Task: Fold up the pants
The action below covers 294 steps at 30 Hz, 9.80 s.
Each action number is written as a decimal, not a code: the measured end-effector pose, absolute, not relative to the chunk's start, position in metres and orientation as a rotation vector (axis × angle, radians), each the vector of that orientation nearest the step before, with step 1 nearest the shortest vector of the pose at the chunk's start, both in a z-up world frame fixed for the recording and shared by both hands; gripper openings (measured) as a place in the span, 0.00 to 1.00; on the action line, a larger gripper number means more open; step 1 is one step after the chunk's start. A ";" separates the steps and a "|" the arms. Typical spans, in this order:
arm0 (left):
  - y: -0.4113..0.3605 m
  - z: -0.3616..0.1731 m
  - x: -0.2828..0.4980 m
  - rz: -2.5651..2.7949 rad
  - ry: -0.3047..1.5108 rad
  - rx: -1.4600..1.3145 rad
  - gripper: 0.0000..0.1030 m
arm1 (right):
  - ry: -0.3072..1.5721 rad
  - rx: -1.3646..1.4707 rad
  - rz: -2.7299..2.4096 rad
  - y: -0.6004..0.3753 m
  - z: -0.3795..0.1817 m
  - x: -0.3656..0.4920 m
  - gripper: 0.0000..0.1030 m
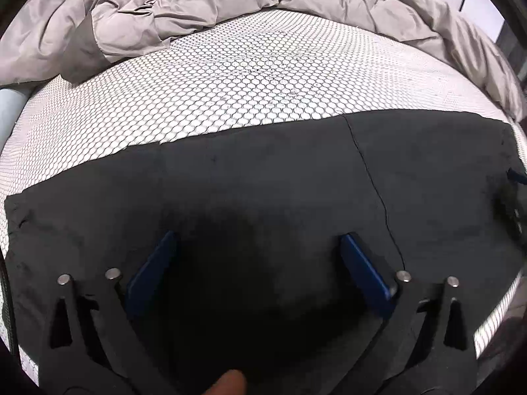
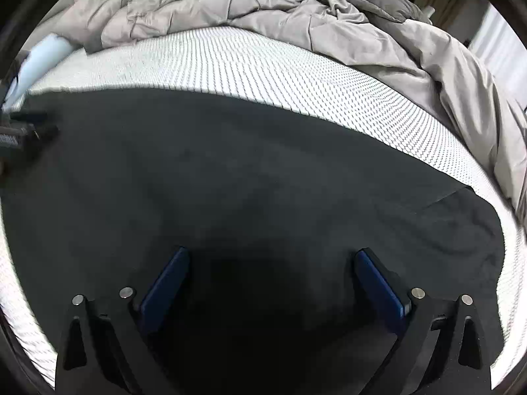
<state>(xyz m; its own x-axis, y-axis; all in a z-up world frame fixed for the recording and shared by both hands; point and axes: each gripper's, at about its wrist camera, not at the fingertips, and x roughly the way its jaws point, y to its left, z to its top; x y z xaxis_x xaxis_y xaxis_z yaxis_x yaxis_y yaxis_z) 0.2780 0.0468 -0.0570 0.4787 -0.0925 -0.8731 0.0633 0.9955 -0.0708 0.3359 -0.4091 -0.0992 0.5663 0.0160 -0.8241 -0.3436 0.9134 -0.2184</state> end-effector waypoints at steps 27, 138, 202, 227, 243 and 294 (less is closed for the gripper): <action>-0.112 -0.058 0.192 -0.442 1.044 0.134 0.99 | 0.949 -0.312 -0.036 -0.587 -0.092 0.290 0.99; -0.068 -0.017 0.233 -0.456 0.882 -0.364 0.35 | 1.096 0.394 0.620 -0.512 -0.091 0.269 0.21; -0.116 -0.053 0.250 -0.584 0.936 -0.058 0.45 | 0.906 -0.248 0.429 -0.386 -0.089 0.307 0.31; -0.103 -0.025 0.277 -0.496 0.908 -0.130 0.45 | 0.848 -0.207 0.351 -0.412 -0.055 0.331 0.47; -0.078 -0.039 0.296 -0.459 0.927 -0.065 0.26 | 0.878 -0.299 0.211 -0.390 -0.070 0.371 0.52; -0.116 -0.053 0.220 -0.430 0.896 0.011 0.55 | 0.878 -0.399 0.350 -0.367 -0.079 0.308 0.67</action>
